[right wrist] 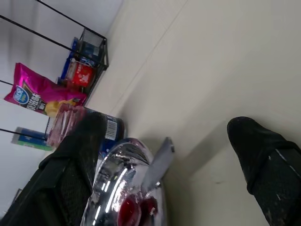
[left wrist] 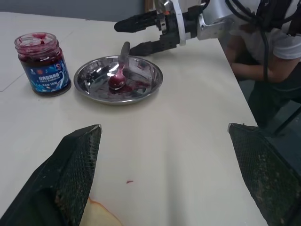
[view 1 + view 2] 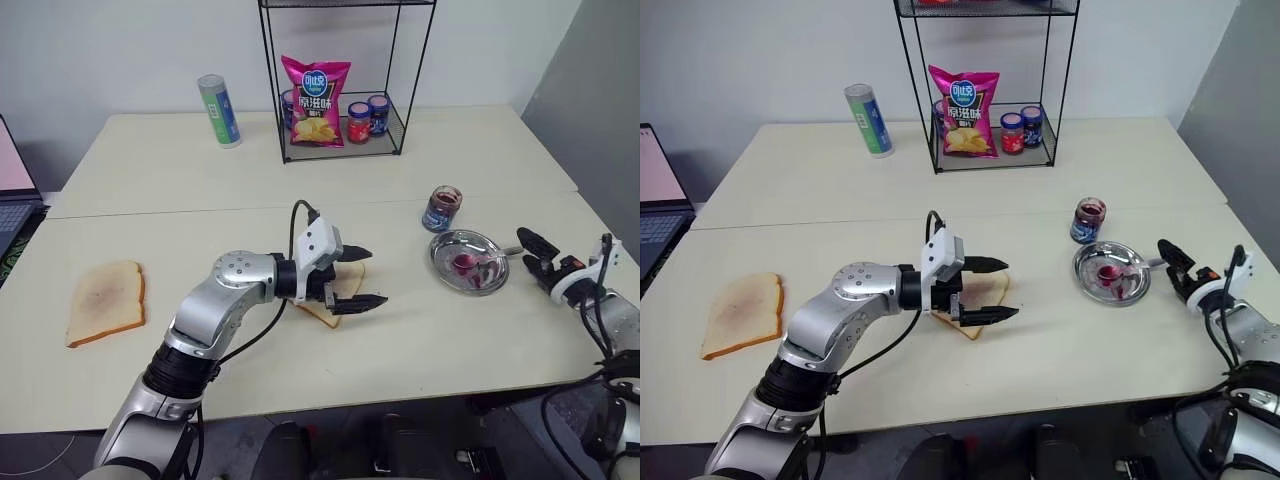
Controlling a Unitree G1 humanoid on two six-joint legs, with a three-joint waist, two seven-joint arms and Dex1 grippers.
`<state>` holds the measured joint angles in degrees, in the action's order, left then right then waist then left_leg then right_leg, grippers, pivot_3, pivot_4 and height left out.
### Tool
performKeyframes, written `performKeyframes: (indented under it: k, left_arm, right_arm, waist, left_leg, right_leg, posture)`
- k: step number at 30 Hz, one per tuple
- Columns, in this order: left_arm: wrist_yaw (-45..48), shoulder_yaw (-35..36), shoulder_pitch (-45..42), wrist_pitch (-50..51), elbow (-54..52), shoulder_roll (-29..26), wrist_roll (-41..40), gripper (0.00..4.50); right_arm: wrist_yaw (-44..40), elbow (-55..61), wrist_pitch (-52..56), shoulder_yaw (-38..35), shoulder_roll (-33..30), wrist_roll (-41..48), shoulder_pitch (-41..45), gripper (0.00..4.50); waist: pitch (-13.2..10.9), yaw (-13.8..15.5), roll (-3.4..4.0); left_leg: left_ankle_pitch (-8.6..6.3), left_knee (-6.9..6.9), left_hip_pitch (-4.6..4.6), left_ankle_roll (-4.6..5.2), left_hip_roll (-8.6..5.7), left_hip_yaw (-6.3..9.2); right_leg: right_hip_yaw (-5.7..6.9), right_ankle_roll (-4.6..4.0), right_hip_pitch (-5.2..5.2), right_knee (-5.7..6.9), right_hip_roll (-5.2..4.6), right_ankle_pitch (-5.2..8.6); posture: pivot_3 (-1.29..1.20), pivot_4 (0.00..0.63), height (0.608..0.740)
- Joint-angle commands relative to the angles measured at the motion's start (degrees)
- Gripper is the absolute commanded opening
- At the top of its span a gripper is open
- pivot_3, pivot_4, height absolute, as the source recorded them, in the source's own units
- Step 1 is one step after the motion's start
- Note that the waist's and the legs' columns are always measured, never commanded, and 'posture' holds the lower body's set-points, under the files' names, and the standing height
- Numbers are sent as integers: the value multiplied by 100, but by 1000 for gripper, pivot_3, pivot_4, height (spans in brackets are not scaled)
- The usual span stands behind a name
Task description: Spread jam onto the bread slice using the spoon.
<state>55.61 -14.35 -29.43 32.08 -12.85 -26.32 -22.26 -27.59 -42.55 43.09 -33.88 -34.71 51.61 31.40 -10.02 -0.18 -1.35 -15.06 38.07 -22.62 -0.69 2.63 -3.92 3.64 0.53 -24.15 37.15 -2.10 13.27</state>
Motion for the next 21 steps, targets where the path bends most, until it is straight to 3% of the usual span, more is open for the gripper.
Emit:
performKeyframes:
  k: [1,16,21]
  left_arm:
    - [-25,71,68,12,-280,-60,-68,4492]
    - [42,12,-106,10,-153,-54,-29,4492]
    - [56,1,-99,-16,-153,-59,-14,4500]
  right_arm:
    - [-79,5,-54,-156,53,-17,193,4500]
    - [7,343,73,-448,413,16,70,4500]
    - [44,309,-26,-479,460,-36,131,3556]
  waist:
    - [0,-2,0]
    - [0,-1,1]
    - [0,0,1]
  left_leg:
    - [0,0,1,0,0,-2]
    - [0,0,1,0,2,-2]
    - [0,0,0,0,2,-2]
  right_leg:
    - [-2,0,0,-1,0,0]
    - [-1,0,0,0,0,0]
    - [-1,0,-1,-1,0,0]
  posture:
    - [0,150,740]
    - [0,150,740]
    - [0,150,740]
